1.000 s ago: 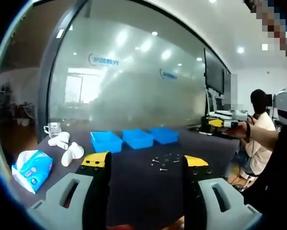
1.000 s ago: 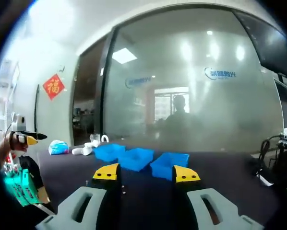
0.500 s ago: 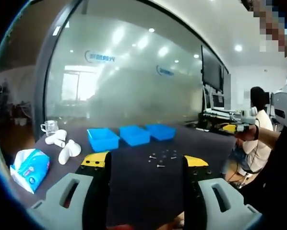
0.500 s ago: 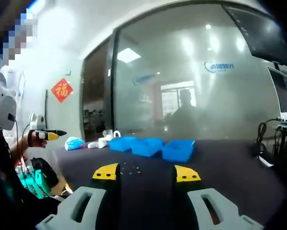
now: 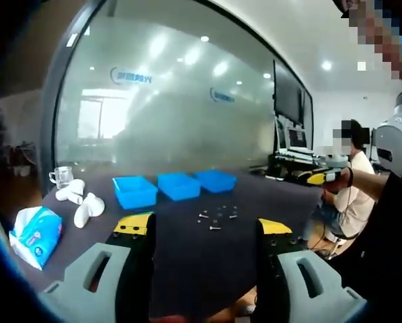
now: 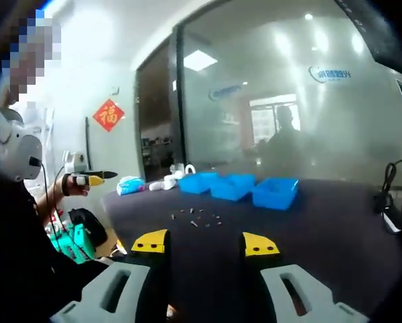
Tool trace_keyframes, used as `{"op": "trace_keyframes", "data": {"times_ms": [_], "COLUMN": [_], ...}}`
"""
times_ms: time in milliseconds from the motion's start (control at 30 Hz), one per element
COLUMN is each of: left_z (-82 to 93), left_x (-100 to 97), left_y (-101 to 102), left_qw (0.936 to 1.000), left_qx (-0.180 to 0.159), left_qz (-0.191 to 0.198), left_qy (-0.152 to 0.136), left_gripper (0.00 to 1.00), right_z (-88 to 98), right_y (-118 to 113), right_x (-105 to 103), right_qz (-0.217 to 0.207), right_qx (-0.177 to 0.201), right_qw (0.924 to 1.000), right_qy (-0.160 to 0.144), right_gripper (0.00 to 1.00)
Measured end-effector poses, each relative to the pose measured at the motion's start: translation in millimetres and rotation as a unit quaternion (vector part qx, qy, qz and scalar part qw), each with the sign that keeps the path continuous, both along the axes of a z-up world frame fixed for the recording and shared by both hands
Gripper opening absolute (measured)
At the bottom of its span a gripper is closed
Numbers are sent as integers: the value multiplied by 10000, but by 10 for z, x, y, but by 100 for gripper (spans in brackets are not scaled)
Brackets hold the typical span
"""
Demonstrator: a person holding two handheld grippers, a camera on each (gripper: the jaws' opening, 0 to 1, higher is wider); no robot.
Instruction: Sort the screws, nuts, and washers into the corresponding bins
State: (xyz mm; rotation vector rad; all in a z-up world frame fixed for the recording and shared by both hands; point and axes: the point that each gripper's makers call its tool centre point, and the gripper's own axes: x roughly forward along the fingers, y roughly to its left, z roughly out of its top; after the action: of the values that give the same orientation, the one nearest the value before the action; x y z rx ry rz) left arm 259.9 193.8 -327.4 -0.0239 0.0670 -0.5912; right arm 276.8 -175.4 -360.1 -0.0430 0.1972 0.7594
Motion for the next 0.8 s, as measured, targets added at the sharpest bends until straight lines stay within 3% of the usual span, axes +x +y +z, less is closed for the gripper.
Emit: {"op": "trace_keyframes", "data": {"times_ms": [200,500,800], "left_z": [16,-28,-136], "left_x": [-43,-67,-60], "left_y": [-46,-32,40], "left_qw": [9999,9999,9999], "left_qx": [-33,-52,21], "left_qz": [-130,-159,-69], "left_qy": [-18,17,93], "left_gripper": [56,56,56], "right_z": [-69,-95,-78], "right_y": [248,564,920], "right_x": [32,265,467], "right_qz": [760,1369,1971], "right_qx": [-514,-1177,-1943], "right_qw": [9957,9832,9605], "right_qy": [146,278,286], "right_gripper": [36,36,33]}}
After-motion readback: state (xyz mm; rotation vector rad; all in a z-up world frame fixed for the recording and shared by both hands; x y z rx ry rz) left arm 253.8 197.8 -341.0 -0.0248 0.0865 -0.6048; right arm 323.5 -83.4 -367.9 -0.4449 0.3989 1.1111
